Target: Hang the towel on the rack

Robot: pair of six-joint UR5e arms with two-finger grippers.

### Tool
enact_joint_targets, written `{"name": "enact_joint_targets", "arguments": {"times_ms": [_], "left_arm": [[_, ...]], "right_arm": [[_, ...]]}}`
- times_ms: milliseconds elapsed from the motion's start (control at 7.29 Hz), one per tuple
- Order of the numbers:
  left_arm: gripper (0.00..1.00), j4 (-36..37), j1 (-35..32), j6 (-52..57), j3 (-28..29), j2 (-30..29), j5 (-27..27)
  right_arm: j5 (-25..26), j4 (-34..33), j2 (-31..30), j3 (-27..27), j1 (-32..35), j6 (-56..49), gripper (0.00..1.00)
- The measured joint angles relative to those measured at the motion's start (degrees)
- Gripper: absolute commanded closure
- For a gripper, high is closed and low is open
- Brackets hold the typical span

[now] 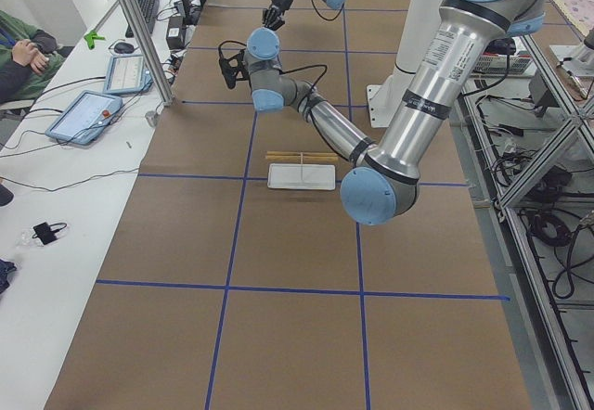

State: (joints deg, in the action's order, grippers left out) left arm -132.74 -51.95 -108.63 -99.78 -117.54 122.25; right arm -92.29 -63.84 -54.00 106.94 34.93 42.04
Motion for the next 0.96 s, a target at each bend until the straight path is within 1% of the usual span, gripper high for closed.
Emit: {"name": "enact_joint_targets", "arguments": {"times_ms": [275,412,686,824,961], "left_arm": [[0.03,0.0,3.9,-7.4,0.2,-2.0,-3.1],[0.05,-0.1,5.5,-10.9,0.2,-2.9,-3.5],[0.29,-0.4,7.4,-15.9,-0.2,-4.0,-4.3],[0.36,-0.6,8.4,-18.2,-0.4,-4.9,-5.6],[0.37,-0.9,9.1,-19.2,-0.4,-5.4,-6.6]], "right_arm": [[6.9,-0.6,1.7,-0.1,-4.6,0.5,1.00],[8.5,-0.7,2.3,-0.3,-5.6,0.6,1.00],[9.7,-0.8,3.1,-0.8,-6.2,0.7,1.00],[9.8,-0.8,3.3,-0.9,-6.4,0.9,1.00],[9.8,-0.8,3.6,-0.9,-6.5,1.1,1.00]]}}
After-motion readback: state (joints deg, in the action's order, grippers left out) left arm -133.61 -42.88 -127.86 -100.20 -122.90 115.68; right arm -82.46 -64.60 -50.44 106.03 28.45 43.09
